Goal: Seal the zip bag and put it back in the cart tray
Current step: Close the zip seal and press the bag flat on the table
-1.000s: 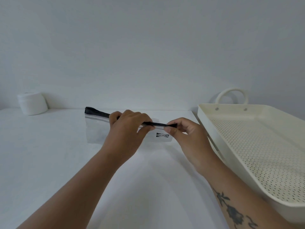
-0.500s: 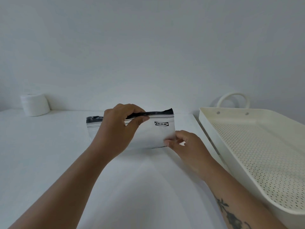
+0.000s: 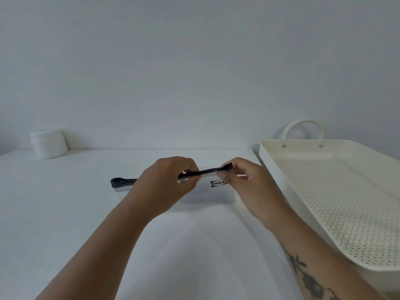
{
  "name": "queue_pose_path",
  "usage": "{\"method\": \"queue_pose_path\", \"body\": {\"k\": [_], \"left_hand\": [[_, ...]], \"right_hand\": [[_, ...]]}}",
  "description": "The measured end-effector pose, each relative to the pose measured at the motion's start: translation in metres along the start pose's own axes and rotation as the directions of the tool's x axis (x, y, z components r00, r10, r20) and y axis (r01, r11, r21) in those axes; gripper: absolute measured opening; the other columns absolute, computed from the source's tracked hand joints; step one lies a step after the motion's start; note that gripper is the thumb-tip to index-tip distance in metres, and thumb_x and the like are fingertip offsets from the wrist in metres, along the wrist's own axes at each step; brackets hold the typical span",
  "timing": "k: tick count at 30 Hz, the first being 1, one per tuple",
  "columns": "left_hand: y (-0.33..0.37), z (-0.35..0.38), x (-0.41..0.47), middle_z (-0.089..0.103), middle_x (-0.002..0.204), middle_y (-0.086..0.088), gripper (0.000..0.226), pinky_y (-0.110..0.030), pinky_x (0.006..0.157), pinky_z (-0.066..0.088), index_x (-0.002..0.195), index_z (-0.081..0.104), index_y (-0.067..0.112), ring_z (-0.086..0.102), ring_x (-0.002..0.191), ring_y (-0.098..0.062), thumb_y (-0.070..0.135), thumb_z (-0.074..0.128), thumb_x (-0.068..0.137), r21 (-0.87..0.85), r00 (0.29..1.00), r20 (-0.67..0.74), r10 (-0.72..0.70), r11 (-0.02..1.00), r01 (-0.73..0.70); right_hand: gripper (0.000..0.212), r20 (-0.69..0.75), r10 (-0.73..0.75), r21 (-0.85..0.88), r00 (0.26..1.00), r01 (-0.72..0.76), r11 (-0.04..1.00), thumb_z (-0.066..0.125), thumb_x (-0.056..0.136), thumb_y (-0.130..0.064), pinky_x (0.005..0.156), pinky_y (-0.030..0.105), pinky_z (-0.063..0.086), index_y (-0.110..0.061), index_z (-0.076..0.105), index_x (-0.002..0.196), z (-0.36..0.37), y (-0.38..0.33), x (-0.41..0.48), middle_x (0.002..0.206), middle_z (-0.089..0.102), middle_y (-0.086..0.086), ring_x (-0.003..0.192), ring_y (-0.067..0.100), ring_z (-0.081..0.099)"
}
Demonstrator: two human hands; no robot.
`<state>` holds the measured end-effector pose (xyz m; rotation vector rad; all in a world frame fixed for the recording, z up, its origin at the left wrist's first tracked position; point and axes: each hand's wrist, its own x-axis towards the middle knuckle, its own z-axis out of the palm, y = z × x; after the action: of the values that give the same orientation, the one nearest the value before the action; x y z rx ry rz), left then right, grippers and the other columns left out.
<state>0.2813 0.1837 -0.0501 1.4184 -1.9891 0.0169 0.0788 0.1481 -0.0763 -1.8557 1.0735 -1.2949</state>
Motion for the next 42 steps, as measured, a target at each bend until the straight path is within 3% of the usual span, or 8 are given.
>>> {"method": "queue_pose_path", "body": {"k": [13, 16, 19, 26, 29, 31, 36, 42], "left_hand": [[-0.015, -0.02, -0.036, 0.065, 0.081, 0.016, 0.002, -0.022, 0.06, 0.044, 0.087, 0.063, 0.034, 0.06, 0.074, -0.008, 0.035, 0.062, 0.087, 0.297, 0.993, 0.011, -0.115, 0.949, 0.107], [-0.019, -0.021, -0.055, 0.065, 0.078, 0.013, 0.004, -0.029, 0.061, 0.05, 0.085, 0.063, 0.03, 0.062, 0.069, -0.013, 0.032, 0.062, 0.087, 0.359, 0.989, 0.029, -0.143, 0.925, 0.123], [-0.017, -0.021, -0.07, 0.064, 0.078, 0.015, 0.005, -0.026, 0.062, 0.049, 0.083, 0.061, 0.031, 0.061, 0.07, -0.008, 0.033, 0.062, 0.088, 0.328, 0.987, 0.064, -0.147, 0.937, 0.118], [0.004, -0.027, -0.083, 0.066, 0.081, 0.022, 0.011, -0.02, 0.068, 0.051, 0.084, 0.064, 0.037, 0.062, 0.076, 0.0, 0.048, 0.064, 0.084, 0.157, 0.952, 0.269, -0.145, 0.982, 0.106], [0.008, -0.03, -0.079, 0.069, 0.078, 0.025, 0.021, -0.012, 0.067, 0.05, 0.082, 0.07, 0.038, 0.063, 0.076, 0.007, 0.058, 0.066, 0.079, -0.057, 0.911, 0.383, -0.153, 0.98, 0.188], [0.005, -0.028, -0.072, 0.07, 0.078, 0.024, 0.02, -0.008, 0.067, 0.045, 0.082, 0.071, 0.035, 0.061, 0.075, 0.01, 0.054, 0.063, 0.084, -0.092, 0.94, 0.312, -0.142, 0.98, 0.178], [-0.017, -0.011, -0.061, 0.065, 0.123, 0.012, 0.024, -0.031, 0.102, 0.043, 0.116, 0.066, 0.032, 0.056, 0.116, -0.009, 0.034, 0.055, 0.095, 0.125, 0.953, 0.25, -0.17, 0.982, 0.142], [-0.013, 0.003, -0.073, 0.062, 0.129, 0.011, 0.032, -0.03, 0.105, 0.039, 0.123, 0.062, 0.028, 0.053, 0.123, -0.012, 0.035, 0.057, 0.093, 0.158, 0.92, 0.354, -0.167, 0.98, 0.118]], "right_hand": [[0.011, 0.036, 0.092, -0.189, 0.995, -0.084, 0.978, 0.069, 0.087, -0.029, 0.066, 0.008, 0.038, -0.023, 0.068, 0.077, -0.011, 0.011, -0.006, 0.072, 0.061, -0.016, 0.073, -0.005, 0.054], [0.014, 0.134, 0.105, -0.467, 0.985, -0.031, 0.884, 0.063, 0.09, -0.029, 0.084, 0.034, 0.043, -0.028, 0.065, 0.103, -0.002, -0.001, -0.011, 0.092, 0.058, -0.013, 0.095, 0.018, 0.054], [0.039, 0.198, -0.06, -0.625, 0.978, 0.173, 0.761, 0.066, 0.084, -0.033, 0.1, 0.036, 0.032, -0.04, 0.055, 0.121, 0.014, -0.021, -0.017, 0.107, 0.064, -0.014, 0.104, 0.017, 0.051], [0.017, 0.308, -0.15, -0.753, 0.939, 0.337, 0.566, 0.052, 0.093, -0.023, 0.106, 0.036, 0.021, -0.03, 0.067, 0.092, 0.013, -0.026, -0.046, 0.094, 0.068, -0.007, 0.096, 0.018, 0.057], [0.019, 0.319, -0.092, -0.763, 0.943, 0.313, 0.565, 0.051, 0.09, -0.019, 0.104, 0.033, 0.027, -0.028, 0.068, 0.092, -0.004, -0.019, -0.06, 0.092, 0.069, -0.007, 0.091, 0.017, 0.057], [0.024, 0.35, -0.055, -0.743, 0.935, 0.313, 0.592, 0.049, 0.091, -0.016, 0.104, 0.031, 0.03, -0.027, 0.069, 0.096, -0.012, -0.019, -0.071, 0.093, 0.072, -0.006, 0.089, 0.017, 0.058], [0.019, 0.353, 0.051, -0.665, 0.934, 0.212, 0.716, 0.054, 0.092, -0.031, 0.091, 0.031, 0.043, -0.028, 0.07, 0.103, -0.03, -0.018, -0.093, 0.1, 0.071, -0.007, 0.092, 0.017, 0.062], [0.053, 0.252, 0.175, -0.689, 0.952, 0.049, 0.723, 0.035, 0.089, -0.065, 0.103, 0.029, 0.025, -0.021, 0.062, 0.077, -0.033, -0.011, -0.101, 0.08, 0.064, -0.004, 0.078, 0.014, 0.059]]}}
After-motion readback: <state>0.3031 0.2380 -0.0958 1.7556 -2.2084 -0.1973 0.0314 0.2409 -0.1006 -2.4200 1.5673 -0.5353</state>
